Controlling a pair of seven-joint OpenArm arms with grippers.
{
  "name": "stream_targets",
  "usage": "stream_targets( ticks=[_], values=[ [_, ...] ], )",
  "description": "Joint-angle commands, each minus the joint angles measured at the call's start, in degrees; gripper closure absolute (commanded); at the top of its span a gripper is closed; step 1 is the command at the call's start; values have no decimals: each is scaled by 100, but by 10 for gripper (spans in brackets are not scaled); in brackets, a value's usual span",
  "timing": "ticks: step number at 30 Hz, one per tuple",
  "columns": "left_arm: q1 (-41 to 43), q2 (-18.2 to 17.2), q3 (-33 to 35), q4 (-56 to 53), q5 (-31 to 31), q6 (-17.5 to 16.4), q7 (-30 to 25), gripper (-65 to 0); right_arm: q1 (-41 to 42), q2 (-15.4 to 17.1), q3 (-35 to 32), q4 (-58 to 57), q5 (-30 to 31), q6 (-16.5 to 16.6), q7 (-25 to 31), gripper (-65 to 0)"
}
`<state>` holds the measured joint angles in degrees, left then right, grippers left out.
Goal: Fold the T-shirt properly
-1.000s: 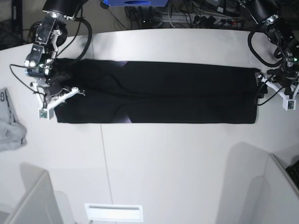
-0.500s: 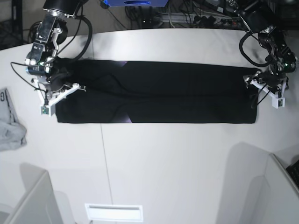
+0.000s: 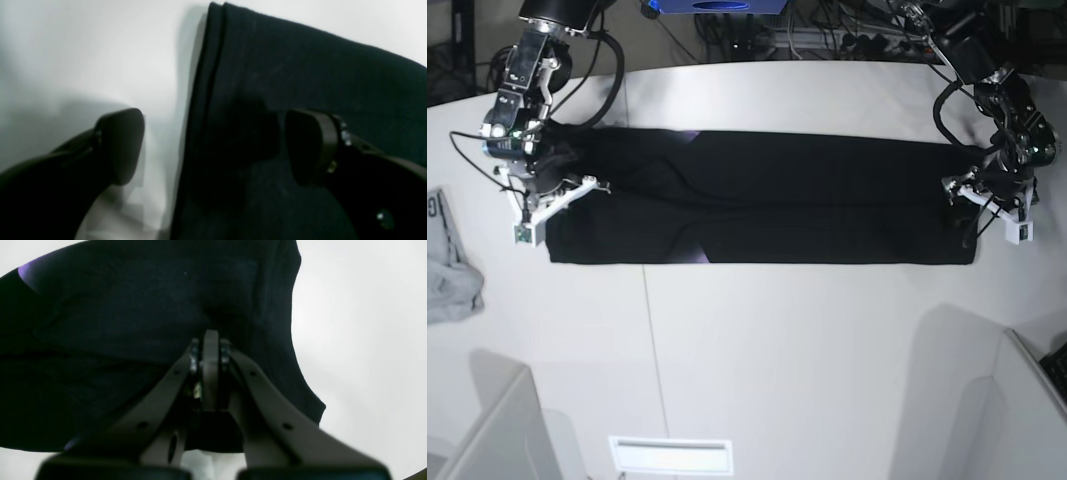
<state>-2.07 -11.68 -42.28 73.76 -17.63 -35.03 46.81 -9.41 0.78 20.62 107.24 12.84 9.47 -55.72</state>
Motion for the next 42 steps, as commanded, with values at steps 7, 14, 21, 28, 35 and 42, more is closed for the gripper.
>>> stream_targets(
  ticks=[7,14,21,28,35,42],
  values=[
    [0,-32,259,-382,18,-1,238,-393,49,41,8,102,39,-11,82,0],
    [-18,-58,250,-681,18,-1,229,-13,-233,94,61,225,1112,-11,117,0],
    [-106,-568,233,-655,18,-1,229,0,-435,94,26,445,1446,-11,117,0],
    [-114,-849,233,-250,26,-10,229,0,-435,94,26,463,1446,-11,109,0],
    [413,-665,285,1139,70,8,256,0,-426,85,26,454,1446,-11,109,0],
    [1055,-137,408,2317,70,8,273,0,-391,85,26,436,1446,-11,100,0]
  ],
)
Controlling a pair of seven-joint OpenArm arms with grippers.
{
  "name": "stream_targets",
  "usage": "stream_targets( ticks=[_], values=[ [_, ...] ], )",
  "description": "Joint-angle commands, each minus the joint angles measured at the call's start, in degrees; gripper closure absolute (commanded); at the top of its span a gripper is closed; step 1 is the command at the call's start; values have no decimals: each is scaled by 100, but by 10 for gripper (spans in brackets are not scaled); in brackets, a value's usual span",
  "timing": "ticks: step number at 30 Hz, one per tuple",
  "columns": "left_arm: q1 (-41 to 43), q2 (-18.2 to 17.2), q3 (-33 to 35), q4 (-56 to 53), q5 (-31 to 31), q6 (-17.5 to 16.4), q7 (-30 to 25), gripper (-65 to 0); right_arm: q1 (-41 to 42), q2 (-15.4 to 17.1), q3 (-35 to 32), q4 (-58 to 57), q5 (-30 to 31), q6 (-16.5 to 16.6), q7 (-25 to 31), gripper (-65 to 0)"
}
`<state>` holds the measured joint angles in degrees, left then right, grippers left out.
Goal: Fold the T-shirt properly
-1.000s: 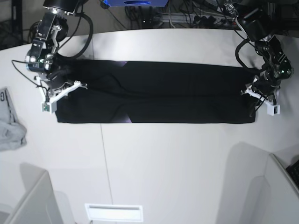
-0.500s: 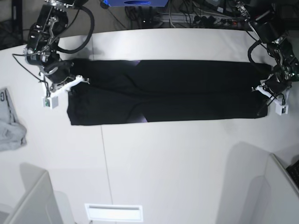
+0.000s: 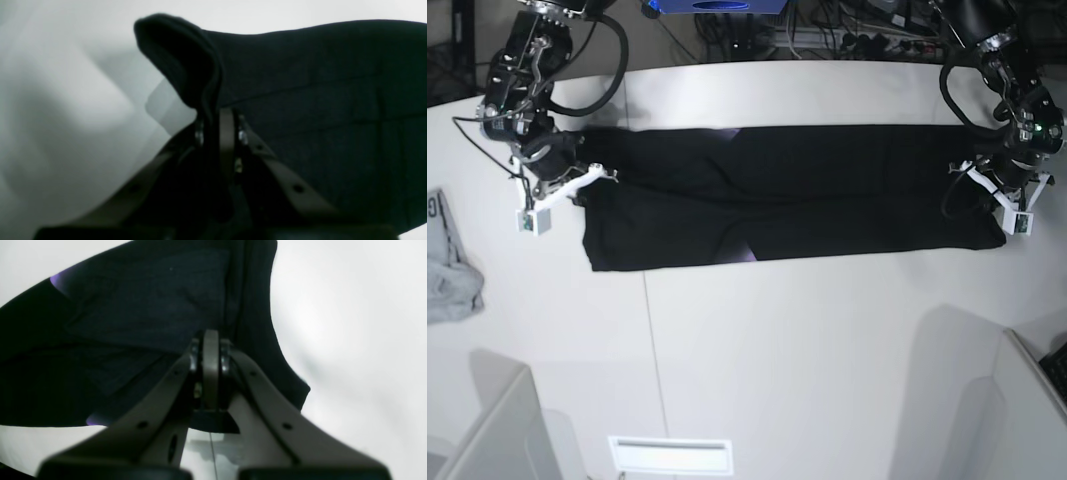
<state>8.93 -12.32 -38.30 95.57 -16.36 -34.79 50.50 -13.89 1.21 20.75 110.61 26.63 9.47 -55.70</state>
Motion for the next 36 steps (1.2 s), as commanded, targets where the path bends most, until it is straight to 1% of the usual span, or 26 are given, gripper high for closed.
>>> stream_targets(
  ticks=[1,3,6,9,10,13,16,20,23,26,29,31,33,36],
  values=[
    [35,-30,99,250,-56,-7,-96,0,57,41,13,100,66,-11,98,0],
    [193,76,274,452,-56,19,-96,0,57,41,13,91,66,-11,98,0],
    [334,269,450,636,-56,195,-96,0,57,41,13,91,66,-11,89,0],
    [377,462,679,768,-56,221,-87,0,57,41,13,91,66,-11,80,0],
    [386,533,740,803,-56,221,-26,0,57,41,13,91,66,-11,80,0],
    [281,744,846,821,-56,221,387,0,40,33,13,91,66,-11,80,0],
    [149,972,846,821,-56,221,528,0,22,24,13,91,66,-11,80,0],
    [131,1148,890,821,-109,221,633,0,13,24,13,91,66,-11,80,0],
    [131,1210,1162,812,-91,221,633,0,13,24,13,91,66,-11,80,0],
    [131,1333,1277,812,-56,248,633,0,13,15,4,91,66,-11,71,0],
    [70,1385,1435,812,-109,599,633,0,13,15,4,82,66,-11,71,0],
    [-18,1385,1602,786,-109,749,633,0,13,15,4,82,66,-11,71,0],
    [-71,1403,1699,786,-118,810,633,0,13,15,4,82,66,-11,71,0],
    [-203,1535,1778,786,-118,933,633,0,13,15,4,82,66,-11,71,0]
  ],
)
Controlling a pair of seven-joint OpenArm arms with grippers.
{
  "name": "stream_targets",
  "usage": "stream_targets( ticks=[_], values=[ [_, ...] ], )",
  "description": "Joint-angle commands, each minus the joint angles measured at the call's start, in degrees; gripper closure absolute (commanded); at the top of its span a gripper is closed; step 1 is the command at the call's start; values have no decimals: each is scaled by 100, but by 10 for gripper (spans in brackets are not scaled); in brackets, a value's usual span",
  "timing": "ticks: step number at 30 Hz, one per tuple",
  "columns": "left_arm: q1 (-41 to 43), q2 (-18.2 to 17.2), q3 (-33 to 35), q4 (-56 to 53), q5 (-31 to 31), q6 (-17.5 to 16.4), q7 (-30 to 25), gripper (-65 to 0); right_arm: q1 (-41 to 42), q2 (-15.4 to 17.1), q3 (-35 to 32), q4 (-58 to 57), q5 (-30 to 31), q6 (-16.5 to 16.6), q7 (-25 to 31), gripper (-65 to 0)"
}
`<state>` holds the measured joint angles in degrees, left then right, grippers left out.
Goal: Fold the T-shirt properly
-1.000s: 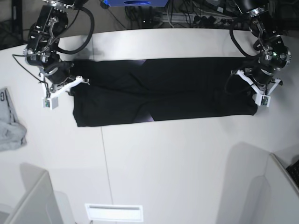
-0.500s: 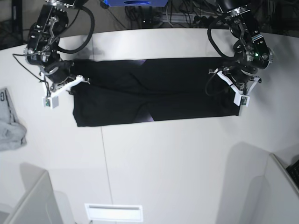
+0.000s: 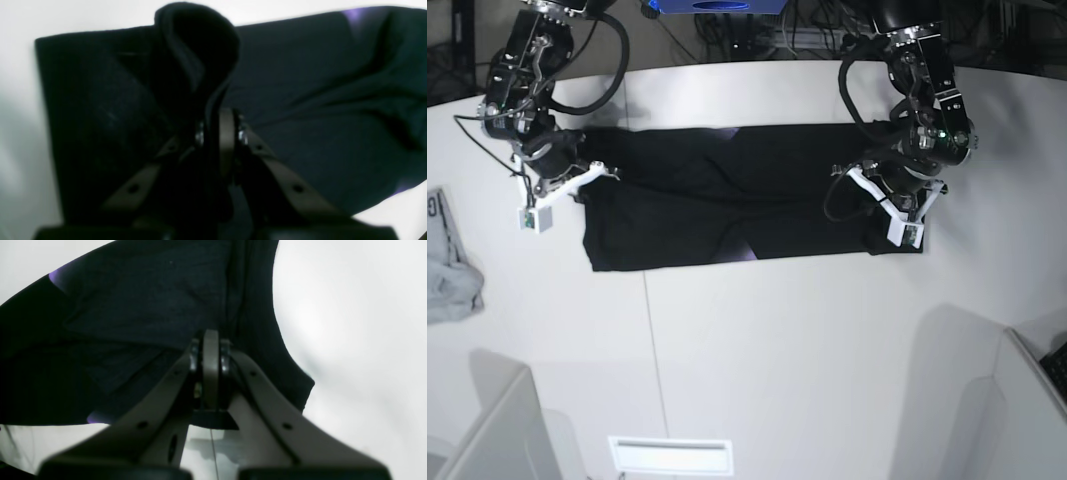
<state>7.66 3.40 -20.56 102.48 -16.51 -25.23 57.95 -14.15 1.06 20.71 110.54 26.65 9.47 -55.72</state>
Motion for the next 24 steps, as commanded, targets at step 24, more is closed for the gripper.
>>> stream_targets(
  ticks=[24],
  values=[
    [-243,262,944,-204,-103,559,-121,0,66,30,8,89,64,-11,74,0]
  ],
)
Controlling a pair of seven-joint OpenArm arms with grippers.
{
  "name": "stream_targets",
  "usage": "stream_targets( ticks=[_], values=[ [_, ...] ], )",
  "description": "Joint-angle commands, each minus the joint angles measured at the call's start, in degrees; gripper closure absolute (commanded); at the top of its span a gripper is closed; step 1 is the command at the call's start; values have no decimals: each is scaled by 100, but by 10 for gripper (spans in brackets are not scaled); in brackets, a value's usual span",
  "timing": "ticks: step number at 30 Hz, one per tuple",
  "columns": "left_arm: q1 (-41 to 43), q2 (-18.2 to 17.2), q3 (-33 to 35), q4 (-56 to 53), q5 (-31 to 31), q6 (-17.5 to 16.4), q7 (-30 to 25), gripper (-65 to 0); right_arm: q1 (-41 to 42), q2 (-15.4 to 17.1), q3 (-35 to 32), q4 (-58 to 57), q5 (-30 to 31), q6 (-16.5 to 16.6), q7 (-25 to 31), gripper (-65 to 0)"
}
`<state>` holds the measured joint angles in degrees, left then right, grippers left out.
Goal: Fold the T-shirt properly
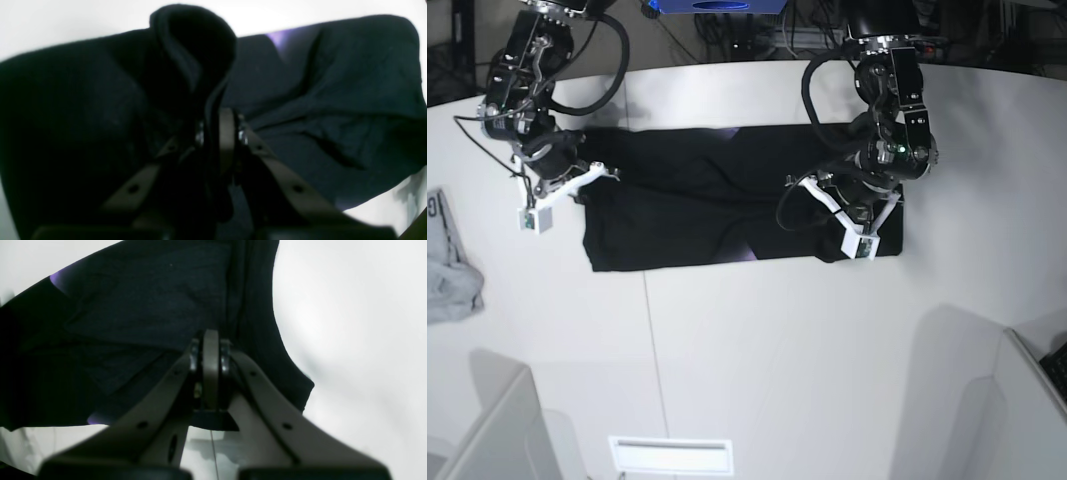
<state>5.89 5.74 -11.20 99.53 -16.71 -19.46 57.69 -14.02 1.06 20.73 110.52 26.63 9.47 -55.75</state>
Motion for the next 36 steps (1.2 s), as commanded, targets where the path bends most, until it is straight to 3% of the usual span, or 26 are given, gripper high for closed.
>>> stream_targets(
  ticks=[1,25,30,36],
  values=[
    [-66,28,8,47,-83,-18,-94,0,53,30,6,91,66,-11,76,0],
    [-180,46,8,-49,-83,-18,-94,0,70,30,15,91,66,-11,85,0],
    [-180,28,430,-49,-83,-18,-94,-117,70,30,15,91,66,-11,102,0],
    [-189,37,905,-49,-83,-18,-94,-378,61,39,15,91,66,-11,93,0]
  ],
)
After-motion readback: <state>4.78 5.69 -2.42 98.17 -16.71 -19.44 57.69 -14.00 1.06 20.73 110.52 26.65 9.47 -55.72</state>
